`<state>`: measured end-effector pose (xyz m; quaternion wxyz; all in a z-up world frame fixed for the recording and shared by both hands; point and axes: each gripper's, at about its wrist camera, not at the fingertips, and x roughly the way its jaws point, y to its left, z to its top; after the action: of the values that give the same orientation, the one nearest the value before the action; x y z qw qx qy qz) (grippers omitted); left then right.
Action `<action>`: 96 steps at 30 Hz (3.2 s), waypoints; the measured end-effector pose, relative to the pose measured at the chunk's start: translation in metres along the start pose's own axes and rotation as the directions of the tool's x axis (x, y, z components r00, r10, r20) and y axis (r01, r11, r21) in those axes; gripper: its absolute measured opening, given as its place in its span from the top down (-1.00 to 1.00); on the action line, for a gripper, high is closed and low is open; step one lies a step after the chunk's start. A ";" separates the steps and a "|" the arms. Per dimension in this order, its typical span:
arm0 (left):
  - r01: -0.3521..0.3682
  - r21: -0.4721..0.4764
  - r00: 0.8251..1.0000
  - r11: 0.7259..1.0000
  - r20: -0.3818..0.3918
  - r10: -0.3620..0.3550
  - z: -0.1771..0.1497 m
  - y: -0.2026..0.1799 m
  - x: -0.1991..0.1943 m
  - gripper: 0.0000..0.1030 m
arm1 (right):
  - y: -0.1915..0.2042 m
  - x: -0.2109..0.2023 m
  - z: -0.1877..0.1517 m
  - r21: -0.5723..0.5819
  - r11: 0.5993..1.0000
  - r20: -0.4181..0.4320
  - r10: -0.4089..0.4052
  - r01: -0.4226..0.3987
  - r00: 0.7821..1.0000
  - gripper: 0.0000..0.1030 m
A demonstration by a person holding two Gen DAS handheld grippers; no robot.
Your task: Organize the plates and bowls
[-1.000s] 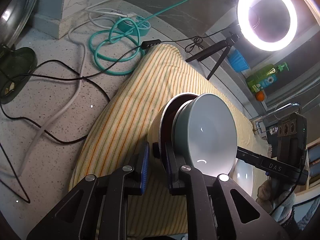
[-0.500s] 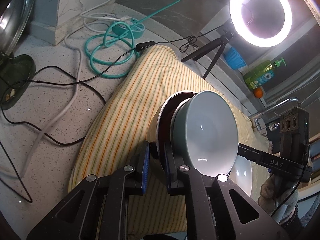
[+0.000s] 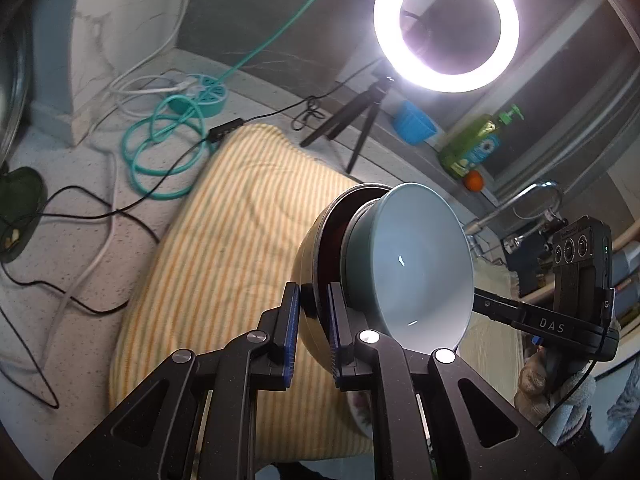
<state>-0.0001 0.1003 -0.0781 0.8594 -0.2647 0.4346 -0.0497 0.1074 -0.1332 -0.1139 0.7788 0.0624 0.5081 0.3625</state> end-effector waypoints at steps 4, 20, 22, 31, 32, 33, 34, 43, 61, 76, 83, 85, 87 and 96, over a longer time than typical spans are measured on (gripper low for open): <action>0.034 0.031 0.999 0.999 -0.010 -0.033 -0.003 -0.021 0.003 0.81 | -0.013 -0.023 -0.010 0.023 1.000 0.028 -0.016 0.015 0.999 0.75; 0.108 0.104 0.986 0.989 -0.142 -0.093 -0.040 -0.084 0.042 0.81 | -0.075 -0.074 -0.057 0.145 0.986 0.043 -0.087 0.080 0.995 0.75; 0.103 0.114 0.985 0.988 -0.153 -0.085 -0.046 -0.088 0.044 0.81 | -0.081 -0.073 -0.064 0.156 0.984 0.035 -0.088 0.082 0.995 0.75; 0.080 0.121 0.980 0.989 -0.190 -0.056 -0.058 -0.094 0.053 0.81 | -0.097 -0.068 -0.080 0.184 0.980 0.010 -0.080 0.077 0.997 0.75; 0.077 0.122 0.980 0.990 -0.190 -0.052 -0.059 -0.094 0.054 0.81 | -0.098 -0.067 -0.081 0.185 0.980 0.008 -0.080 0.077 0.997 0.75; 0.076 0.124 0.980 0.989 -0.191 -0.051 -0.059 -0.094 0.055 0.81 | -0.099 -0.066 -0.082 0.186 0.980 0.006 -0.079 0.077 0.997 0.75; 0.074 0.126 0.980 0.989 -0.193 -0.049 -0.060 -0.094 0.055 0.81 | -0.100 -0.065 -0.082 0.188 0.979 0.003 -0.078 0.076 0.997 0.75; 0.061 0.134 0.979 0.989 -0.203 -0.033 -0.062 -0.095 0.061 0.80 | -0.106 -0.059 -0.083 0.198 0.977 -0.009 -0.077 0.077 0.997 0.75; 0.041 0.159 0.982 0.986 -0.189 -0.010 -0.062 -0.095 0.054 0.59 | -0.109 -0.076 -0.086 0.167 0.979 0.024 -0.125 0.119 0.992 0.20; -0.052 0.271 0.996 0.961 -0.061 0.071 -0.075 -0.118 0.003 -0.11 | -0.075 -0.117 -0.100 0.051 0.976 0.138 -0.217 0.212 0.966 -0.41; -0.099 0.306 0.995 0.947 0.009 0.101 -0.083 -0.133 -0.020 -0.36 | -0.051 -0.141 -0.111 0.010 0.974 0.208 -0.225 0.228 0.952 -0.56; -0.114 0.315 0.993 0.942 0.031 0.109 -0.086 -0.139 -0.026 -0.38 | -0.044 -0.150 -0.115 0.004 0.973 0.240 -0.224 0.230 0.944 -0.66; -0.136 0.340 0.991 0.931 0.062 0.122 -0.089 -0.148 -0.033 -0.42 | -0.037 -0.159 -0.116 -0.003 0.971 0.268 -0.228 0.237 0.936 -0.69; -0.131 0.383 0.987 0.915 0.140 0.083 -0.090 -0.170 -0.056 -0.54 | -0.014 -0.187 -0.121 -0.027 0.960 0.359 -0.252 0.279 0.899 -0.90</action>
<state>-0.0803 -0.0641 0.0034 0.9210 -0.0664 0.3770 -0.0723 -0.0285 -0.2942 -0.0385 0.9011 0.0260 0.3495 0.2553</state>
